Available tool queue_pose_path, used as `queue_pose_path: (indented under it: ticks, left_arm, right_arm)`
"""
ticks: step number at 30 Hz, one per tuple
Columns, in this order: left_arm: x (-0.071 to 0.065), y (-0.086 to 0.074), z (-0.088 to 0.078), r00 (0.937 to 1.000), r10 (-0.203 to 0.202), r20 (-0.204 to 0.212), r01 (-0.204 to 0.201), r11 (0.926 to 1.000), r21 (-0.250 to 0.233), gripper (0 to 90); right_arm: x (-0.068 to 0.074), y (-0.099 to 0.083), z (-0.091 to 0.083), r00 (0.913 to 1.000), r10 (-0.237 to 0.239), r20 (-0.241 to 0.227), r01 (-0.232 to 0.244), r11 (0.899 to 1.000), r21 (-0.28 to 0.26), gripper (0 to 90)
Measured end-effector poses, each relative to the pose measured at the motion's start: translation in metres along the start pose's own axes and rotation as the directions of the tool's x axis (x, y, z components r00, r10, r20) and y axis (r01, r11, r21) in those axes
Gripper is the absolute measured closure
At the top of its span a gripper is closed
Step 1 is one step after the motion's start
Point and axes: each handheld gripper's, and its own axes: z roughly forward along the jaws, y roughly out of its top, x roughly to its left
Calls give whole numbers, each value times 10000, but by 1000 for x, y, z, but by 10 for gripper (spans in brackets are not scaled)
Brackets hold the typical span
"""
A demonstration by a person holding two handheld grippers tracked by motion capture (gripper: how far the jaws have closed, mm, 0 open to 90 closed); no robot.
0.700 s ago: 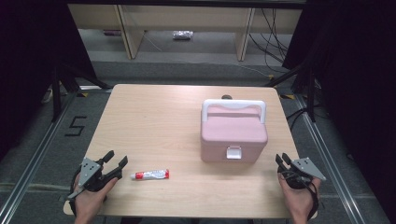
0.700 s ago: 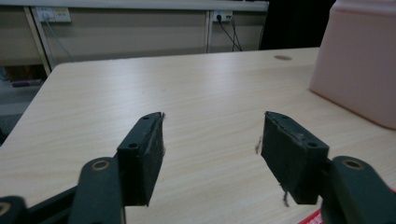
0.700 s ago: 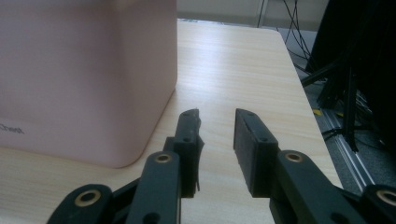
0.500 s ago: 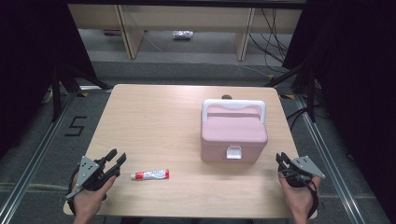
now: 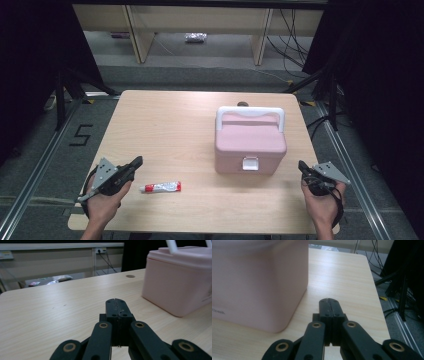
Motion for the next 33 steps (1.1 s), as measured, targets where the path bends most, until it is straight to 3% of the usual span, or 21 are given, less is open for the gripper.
queue_pose_path:
  ticks: [2, 5, 6, 8, 10, 11, 14, 15, 17, 18, 20, 21, 22, 23, 24, 25, 27, 28, 29, 31, 33]
  left_arm:
    - [-7, 6, 12, 9988, 68, 489, -63, 9999, -111, 897]
    - [-13, 9, 21, 9974, 284, 656, -280, 9996, -63, 896]
    - [-14, 9, 23, 9970, 330, 704, -325, 9994, -82, 896]
    - [-15, 9, 24, 9966, 424, 706, -420, 9991, -62, 895]
    - [-17, 8, 23, 9961, 594, 655, -591, 9982, -70, 895]
    - [-16, 7, 22, 9964, 578, 617, -576, 9983, -48, 895]
    - [-14, 4, 20, 9968, 505, 618, -493, 9986, -209, 895]
    - [-12, 3, 17, 9977, 459, 493, -457, 9989, -48, 894]
    - [-10, 1, 15, 9983, 415, 413, -413, 9991, -53, 894]
    - [-7, -2, 14, 9986, 351, 387, -347, 9993, -98, 894]
    - [-5, -3, 12, 9990, 303, 318, -301, 9995, -63, 893]
    - [-4, -4, 12, 9991, 269, 324, -265, 9996, -108, 893]
    - [-4, -4, 11, 9994, 245, 236, -246, 9997, 39, 893]
    - [-4, -4, 11, 9994, 253, 232, -253, 9997, 29, 892]
    - [-4, -4, 10, 9994, 263, 220, -264, 9996, 28, 892]
    - [-3, -5, 10, 9994, 271, 219, -272, 9996, 42, 890]
    - [-3, -5, 10, 9994, 266, 218, -267, 9996, 35, 882]
    - [-3, -5, 10, 9994, 266, 218, -267, 9996, 35, 878]
    - [-2, -6, 9, 9995, 246, 190, -247, 9997, 33, 877]
    - [-1, -6, 8, 9995, 263, 181, -263, 9996, 31, 878]
    - [0, -6, 8, 9996, 233, 143, -234, 9997, 51, 879]
  right_arm:
    - [0, 7, 2, 9994, -319, -118, 317, 9994, -162, 900]
    - [1, 12, 3, 9986, -160, -495, 153, 9998, -149, 900]
    - [-2, 15, 5, 9969, -315, -721, 305, 9994, -158, 900]
    - [-1, 18, 5, 9966, -94, -822, 94, 10000, -10, 900]
    - [-6, 29, 11, 9911, -261, -1308, 261, 9997, -19, 900]
    - [-10, 33, 15, 9863, -680, -1506, 660, 9977, -183, 900]
    - [-11, 40, 21, 9786, -760, -1914, 767, 9970, -38, 900]
    - [-13, 46, 30, 9657, -954, -2414, 947, 9954, -145, 900]
    - [-11, 48, 32, 9671, -835, -2402, 888, 9960, 116, 900]
    - [-12, 52, 39, 9659, -1228, -2281, 1256, 9921, -19, 900]
    - [-10, 53, 43, 9674, -1067, -2296, 1117, 9937, 86, 900]
    - [-7, 53, 46, 9718, -654, -2267, 708, 9974, 156, 900]
    - [-8, 54, 49, 9705, -858, -2255, 893, 9960, 51, 900]
    - [-6, 54, 51, 9718, -486, -2306, 546, 9983, 194, 900]
    - [-8, 55, 53, 9705, -793, -2277, 851, 9962, 158, 900]
    - [-7, 55, 57, 9696, -796, -2313, 839, 9964, 88, 900]
    - [-2, 55, 61, 9689, -271, -2460, 341, 9991, 242, 900]
    - [-2, 55, 61, 9689, -271, -2460, 341, 9991, 242, 900]
    - [-2, 57, 64, 9657, -738, -2489, 796, 9967, 131, 900]
    - [0, 58, 66, 9686, -793, -2355, 838, 9964, 94, 900]
    - [2, 58, 67, 9688, -423, -2440, 454, 9989, 73, 900]
